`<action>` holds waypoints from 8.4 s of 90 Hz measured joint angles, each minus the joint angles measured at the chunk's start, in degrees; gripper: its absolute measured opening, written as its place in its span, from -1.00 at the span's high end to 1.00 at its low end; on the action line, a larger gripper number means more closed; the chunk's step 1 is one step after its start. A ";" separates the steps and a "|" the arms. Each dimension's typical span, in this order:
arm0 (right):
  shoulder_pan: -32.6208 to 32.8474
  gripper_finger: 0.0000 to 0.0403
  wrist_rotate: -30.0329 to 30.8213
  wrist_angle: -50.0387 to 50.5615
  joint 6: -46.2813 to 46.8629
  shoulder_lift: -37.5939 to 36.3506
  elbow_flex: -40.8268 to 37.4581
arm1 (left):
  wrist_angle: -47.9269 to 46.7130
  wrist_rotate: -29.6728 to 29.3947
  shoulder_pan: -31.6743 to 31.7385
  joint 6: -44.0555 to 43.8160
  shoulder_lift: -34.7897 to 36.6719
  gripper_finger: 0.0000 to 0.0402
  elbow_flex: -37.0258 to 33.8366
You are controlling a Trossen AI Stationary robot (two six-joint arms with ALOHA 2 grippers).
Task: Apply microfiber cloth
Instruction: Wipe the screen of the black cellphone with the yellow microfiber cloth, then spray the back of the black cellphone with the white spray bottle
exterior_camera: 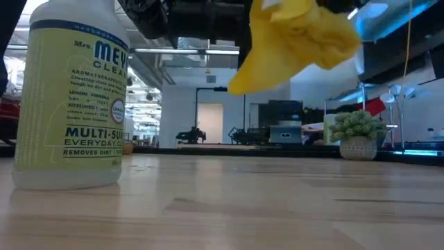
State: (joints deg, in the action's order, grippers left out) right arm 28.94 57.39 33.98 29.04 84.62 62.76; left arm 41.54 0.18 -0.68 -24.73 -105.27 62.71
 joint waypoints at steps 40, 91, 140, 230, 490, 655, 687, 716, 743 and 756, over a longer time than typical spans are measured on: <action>1.83 0.99 -0.38 28.05 22.62 -0.12 -0.08 | -0.37 1.73 0.13 1.09 -0.17 0.96 0.01; 4.11 0.99 0.25 -4.45 -3.26 1.05 1.23 | 0.02 -2.35 -0.22 0.83 -0.04 0.96 0.10; 3.47 0.99 1.53 31.28 20.54 -1.48 1.26 | 0.47 0.26 -1.05 4.40 -0.07 0.96 0.02; 8.12 0.39 -53.44 22.92 39.72 -3.96 -11.92 | -3.56 1.36 -1.51 12.89 -0.04 0.96 0.10; 5.91 0.97 12.10 -21.83 -65.78 -5.91 -12.89 | -19.86 6.90 2.55 -25.88 9.68 0.13 0.03; 6.30 0.21 27.01 -34.35 -78.78 -0.55 -12.74 | -1.47 10.03 4.48 -21.95 3.94 0.90 0.36; 6.41 0.17 34.95 -33.98 -78.43 -1.17 -12.74 | -15.33 14.28 7.71 -17.20 9.60 0.97 -0.29; 6.35 0.17 28.10 -34.45 -69.67 -0.98 -12.74 | -36.49 0.14 8.03 -0.12 22.72 0.97 -0.10; 5.68 0.17 -0.35 -33.79 -34.46 -0.90 -12.76 | -59.20 -15.17 5.37 5.70 34.99 0.97 -0.04; 4.74 0.17 -12.43 -33.49 -19.60 -0.87 -12.79 | -70.07 -19.72 2.47 3.44 40.04 0.97 -0.01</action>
State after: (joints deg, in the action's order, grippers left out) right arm 33.68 44.95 0.49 9.44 83.74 49.98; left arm -28.53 -19.55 1.79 -21.28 -65.24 62.70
